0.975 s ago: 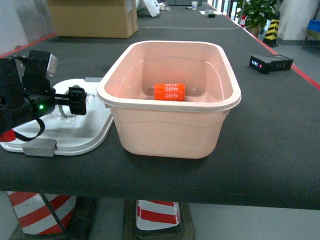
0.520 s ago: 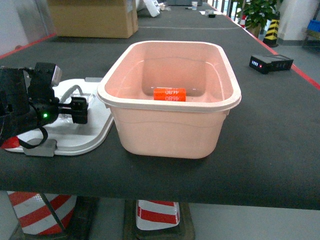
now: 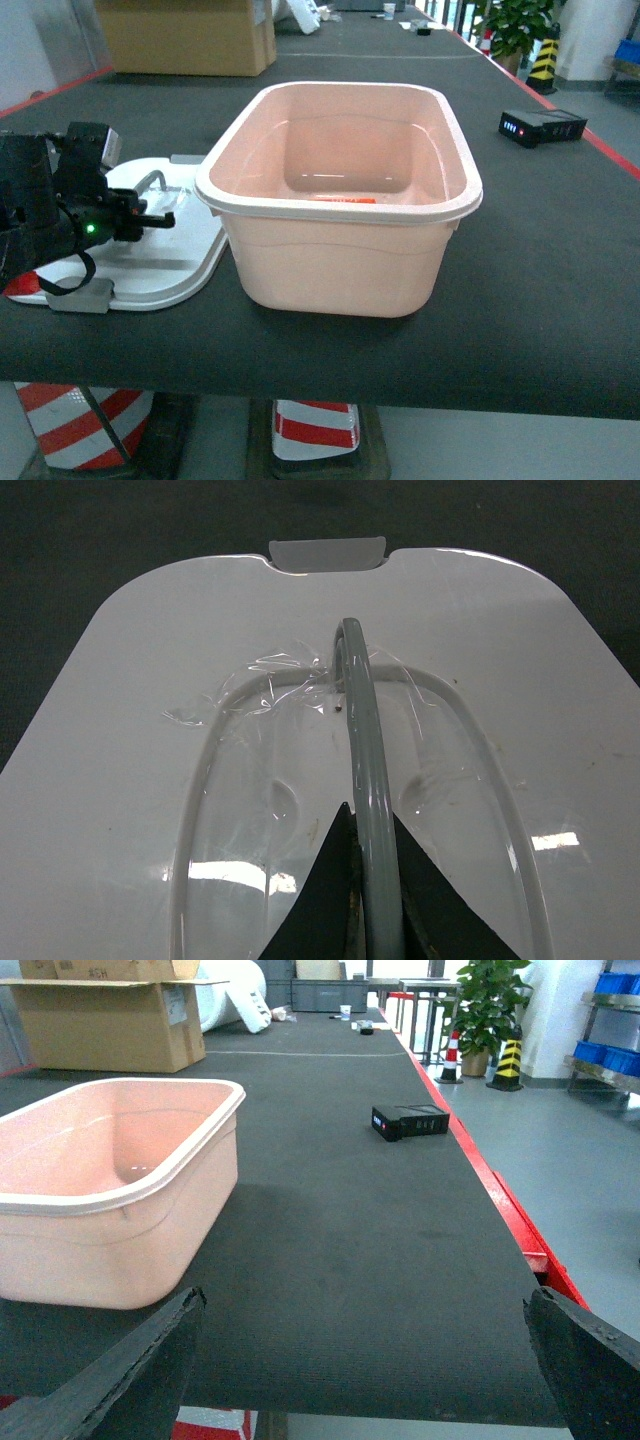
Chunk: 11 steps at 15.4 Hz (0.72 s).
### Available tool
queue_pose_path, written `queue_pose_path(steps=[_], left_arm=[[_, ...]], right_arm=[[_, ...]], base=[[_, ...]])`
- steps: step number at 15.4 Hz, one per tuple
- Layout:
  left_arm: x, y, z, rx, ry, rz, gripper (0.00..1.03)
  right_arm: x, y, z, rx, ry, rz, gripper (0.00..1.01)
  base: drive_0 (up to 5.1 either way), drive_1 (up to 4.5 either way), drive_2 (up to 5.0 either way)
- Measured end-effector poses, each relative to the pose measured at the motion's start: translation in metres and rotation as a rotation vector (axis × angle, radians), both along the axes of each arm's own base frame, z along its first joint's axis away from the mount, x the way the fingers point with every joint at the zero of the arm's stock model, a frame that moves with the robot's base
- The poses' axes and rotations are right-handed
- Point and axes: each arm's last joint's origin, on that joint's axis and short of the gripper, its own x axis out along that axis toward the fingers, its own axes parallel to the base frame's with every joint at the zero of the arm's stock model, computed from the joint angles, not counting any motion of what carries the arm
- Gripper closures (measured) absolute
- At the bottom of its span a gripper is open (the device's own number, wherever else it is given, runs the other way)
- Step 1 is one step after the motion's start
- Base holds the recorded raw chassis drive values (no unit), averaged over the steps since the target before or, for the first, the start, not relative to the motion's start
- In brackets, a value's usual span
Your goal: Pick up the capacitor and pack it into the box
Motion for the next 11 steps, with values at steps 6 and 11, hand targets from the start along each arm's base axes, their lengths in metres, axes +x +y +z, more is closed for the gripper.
queue_pose_path(steps=[6, 11], left_arm=[[-0.004, 0.004, 0.033, -0.047, -0.015, 0.036, 1.01], [-0.014, 0.023, 0.165, -0.053, -0.231, 0.174, 1.01]], right_arm=[[0.000, 0.000, 0.000, 0.000, 0.000, 0.000, 0.03], [0.000, 0.000, 0.000, 0.000, 0.000, 0.000, 0.03]], base=[[0.0, 0.00, 0.0], [0.0, 0.00, 0.0]])
